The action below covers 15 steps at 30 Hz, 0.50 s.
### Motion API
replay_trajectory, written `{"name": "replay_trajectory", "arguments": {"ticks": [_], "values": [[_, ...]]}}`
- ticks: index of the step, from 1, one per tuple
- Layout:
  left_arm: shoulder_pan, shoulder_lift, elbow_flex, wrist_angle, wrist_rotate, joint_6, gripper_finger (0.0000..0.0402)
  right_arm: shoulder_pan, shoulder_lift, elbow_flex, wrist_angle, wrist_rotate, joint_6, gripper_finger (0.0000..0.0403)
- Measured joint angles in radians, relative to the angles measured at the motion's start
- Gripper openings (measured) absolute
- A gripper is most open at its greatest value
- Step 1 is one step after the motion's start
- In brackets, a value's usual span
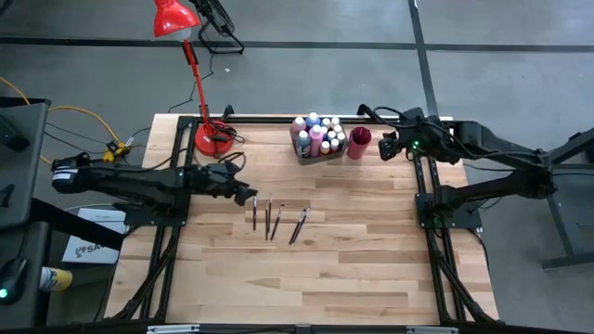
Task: Pick & Place Paint Supplies
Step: Put the black paintbrush into the red cup
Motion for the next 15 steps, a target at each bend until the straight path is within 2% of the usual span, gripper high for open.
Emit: {"name": "replay_trajectory", "arguments": {"ticks": [4,8,15], "values": [[0.0,0.123,0.102,-0.156,0.0,-0.091,0.0277,0.0,0.0,0.0,0.0,0.024,-0.038,0.0206],[0.0,0.239,0.203,-0.287,0.003,-0.109,0.0277,0.0,0.0,0.0,0.0,0.024,-0.079,0.0206],[0.0,0.414,0.351,-0.406,-0.009,-0.109,0.0277,0.0,0.0,0.0,0.0,0.025,-0.123,0.0206]]}}
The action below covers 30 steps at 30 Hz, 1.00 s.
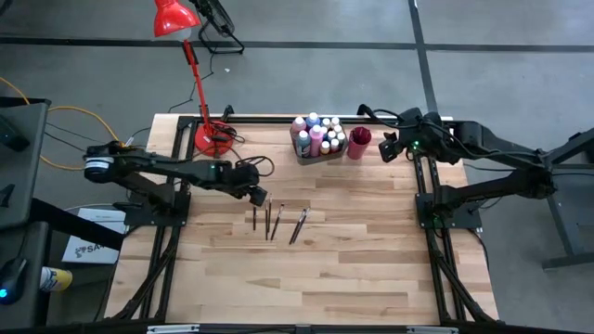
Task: Pick & Place Paint Supplies
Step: Put the black paintbrush into the red cup
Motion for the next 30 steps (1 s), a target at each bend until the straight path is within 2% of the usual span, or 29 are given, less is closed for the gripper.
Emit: {"name": "replay_trajectory", "arguments": {"ticks": [6,10,21,25,30], "values": [[0.0,0.129,0.096,-0.099,-0.03,0.0,0.0277,0.0,0.0,0.0,0.0,0.0,-0.007,0.0206],[0.0,0.192,0.117,-0.111,-0.041,-0.029,0.0277,0.0,0.0,0.0,0.0,0.0,-0.032,0.0206],[0.0,0.273,0.125,-0.114,-0.062,-0.122,0.0276,0.0,0.0,0.0,0.0,0.0,-0.058,0.0206],[0.0,0.276,0.124,-0.125,-0.067,-0.134,0.025,0.0,0.0,0.0,0.0,0.0,-0.06,0.0206],[0.0,0.277,0.123,-0.138,-0.067,-0.133,0.0187,0.0,0.0,0.0,0.0,0.0,-0.084,0.0206]]}}
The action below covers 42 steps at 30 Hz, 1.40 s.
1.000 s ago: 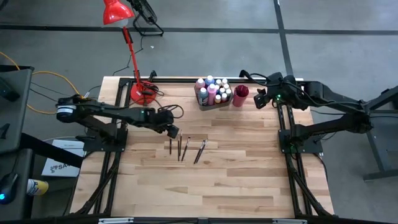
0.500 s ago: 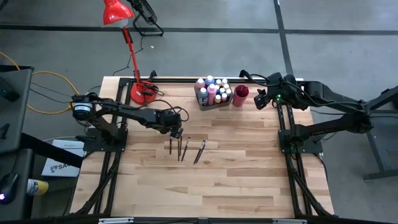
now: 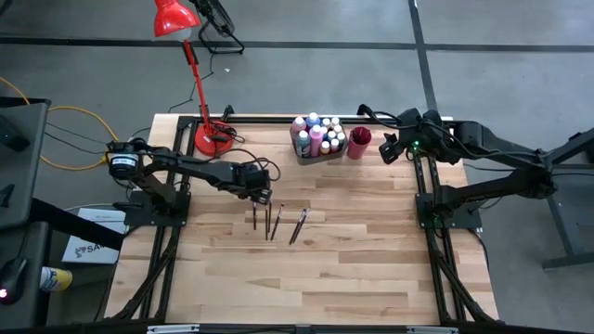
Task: Pick & Place Paint Supplies
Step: Put the black paintbrush into the red cup
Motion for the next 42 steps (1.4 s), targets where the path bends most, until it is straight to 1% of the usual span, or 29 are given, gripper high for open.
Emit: {"name": "replay_trajectory", "arguments": {"ticks": [5,9,12,15,18,19,21,22,25,28,31,33,36,39,42], "values": [[0.001,0.0,-0.002,-0.011,0.02,0.004,0.0125,0.0,0.0,0.0,0.0,0.001,-0.001,0.0206],[0.001,0.001,-0.003,-0.013,0.029,0.023,0.0087,0.0,0.0,0.0,0.0,0.025,-0.002,0.0206],[0.002,0.001,-0.003,-0.007,0.049,0.03,0.0065,0.0,0.0,0.0,0.0,0.027,-0.002,0.0206],[0.002,-0.012,-0.003,-0.016,0.064,0.056,0.0055,0.0,0.0,0.0,-0.001,0.026,-0.002,0.0206],[0.016,-0.042,-0.001,-0.067,0.079,0.058,0.0057,0.0,0.0,0.0,-0.008,0.027,-0.002,0.0206],[0.024,-0.058,-0.003,-0.113,0.102,0.056,0.0059,0.0,0.0,0.0,-0.008,0.026,-0.002,0.0206],[0.038,-0.091,-0.01,-0.199,0.112,0.034,0.0068,0.0,0.0,0.0,-0.009,0.026,-0.002,0.0206],[0.043,-0.11,-0.01,-0.215,0.115,0.007,0.0075,0.0,0.0,0.0,-0.01,0.026,-0.002,0.0206],[0.046,-0.161,-0.005,-0.286,0.101,-0.067,0.0101,0.0,0.0,0.0,-0.01,0.026,-0.002,0.0206],[0.025,-0.175,-0.006,-0.317,0.098,-0.153,0.0136,0.0,0.0,0.0,-0.01,0.026,-0.002,0.0206],[0.018,-0.177,-0.006,-0.317,0.092,-0.158,0.0172,0.0,0.0,0.0,-0.01,0.026,-0.002,0.0206],[0.019,-0.177,-0.005,-0.3,0.104,-0.081,0.0194,0.0,0.0,0.0,-0.011,0.026,-0.001,0.0206],[0.019,-0.182,-0.005,-0.275,0.168,0.164,0.022,0.0,0.0,0.0,-0.022,0.026,-0.001,0.0206],[0.018,-0.208,-0.005,-0.279,0.264,0.427,0.0231,0.0,0.0,0.0,-0.034,0.026,-0.001,0.0206],[-0.001,-0.23,-0.004,-0.304,0.372,0.621,0.0232,0.0,0.0,0.0,-0.053,0.026,-0.002,0.0206]]}}
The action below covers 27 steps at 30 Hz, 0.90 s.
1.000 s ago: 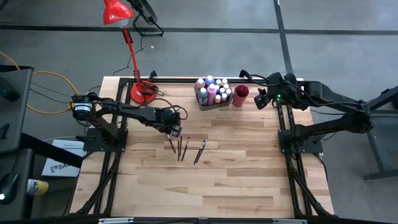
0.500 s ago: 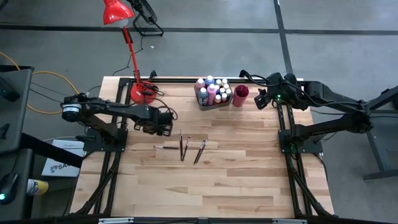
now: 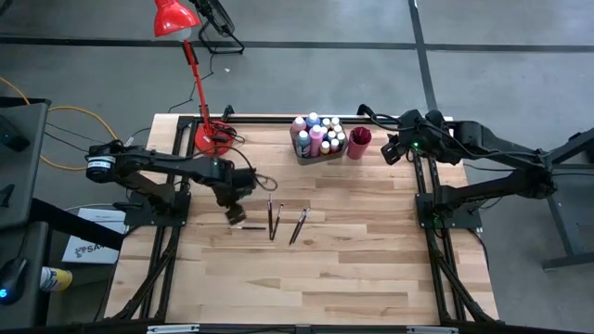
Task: Pick & Place Paint Supplies
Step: Put the black paintbrush into the red cup
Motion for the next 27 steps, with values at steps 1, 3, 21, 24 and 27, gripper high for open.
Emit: {"name": "replay_trajectory", "arguments": {"ticks": [1,3,21,24,27], "values": [[-0.012,-0.007,0.0,-0.016,0.028,0.061,0.0232,0.0,0.0,0.0,-0.004,0.0,0.0,0.0206],[-0.052,-0.017,0.0,-0.051,0.066,0.162,0.0232,0.0,0.0,0.0,-0.006,0.0,0.0,0.0206],[-0.421,0.009,0.0,-0.056,-0.226,0.37,0.0232,0.0,0.0,0.0,-0.007,-0.013,0.009,0.0206],[-0.434,0.037,0.0,-0.05,-0.226,0.366,0.0232,0.0,0.0,0.0,-0.005,-0.013,0.013,0.0206],[-0.434,0.066,0.0,-0.033,-0.224,0.354,0.0232,0.0,0.0,0.0,-0.004,-0.013,0.013,0.0206]]}}
